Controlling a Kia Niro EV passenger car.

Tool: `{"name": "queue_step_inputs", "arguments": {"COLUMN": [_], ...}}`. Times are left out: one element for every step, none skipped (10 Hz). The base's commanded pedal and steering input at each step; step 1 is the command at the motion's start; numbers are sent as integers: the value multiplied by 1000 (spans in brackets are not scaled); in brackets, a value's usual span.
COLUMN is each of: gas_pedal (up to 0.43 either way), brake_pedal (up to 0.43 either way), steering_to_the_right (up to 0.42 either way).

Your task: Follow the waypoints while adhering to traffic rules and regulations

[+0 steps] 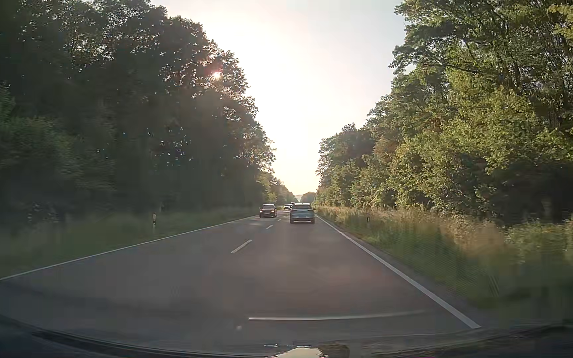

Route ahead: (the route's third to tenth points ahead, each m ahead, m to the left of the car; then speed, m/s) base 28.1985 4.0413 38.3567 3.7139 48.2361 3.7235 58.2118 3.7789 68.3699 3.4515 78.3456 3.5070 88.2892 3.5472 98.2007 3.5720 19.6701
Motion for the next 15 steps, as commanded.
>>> {"name": "queue_step_inputs", "arguments": {"gas_pedal": [130, 138, 138, 150, 157, 157, 169, 169, 169, 177, 189, 189, 189, 197, 197], "brake_pedal": [0, 0, 0, 0, 0, 0, 0, 0, 0, 0, 0, 0, 0, 0, 0], "steering_to_the_right": [2, 3, 2, 2, 2, 2, 2, 1, 1, 1, 0, 0, 0, 0, 0]}}
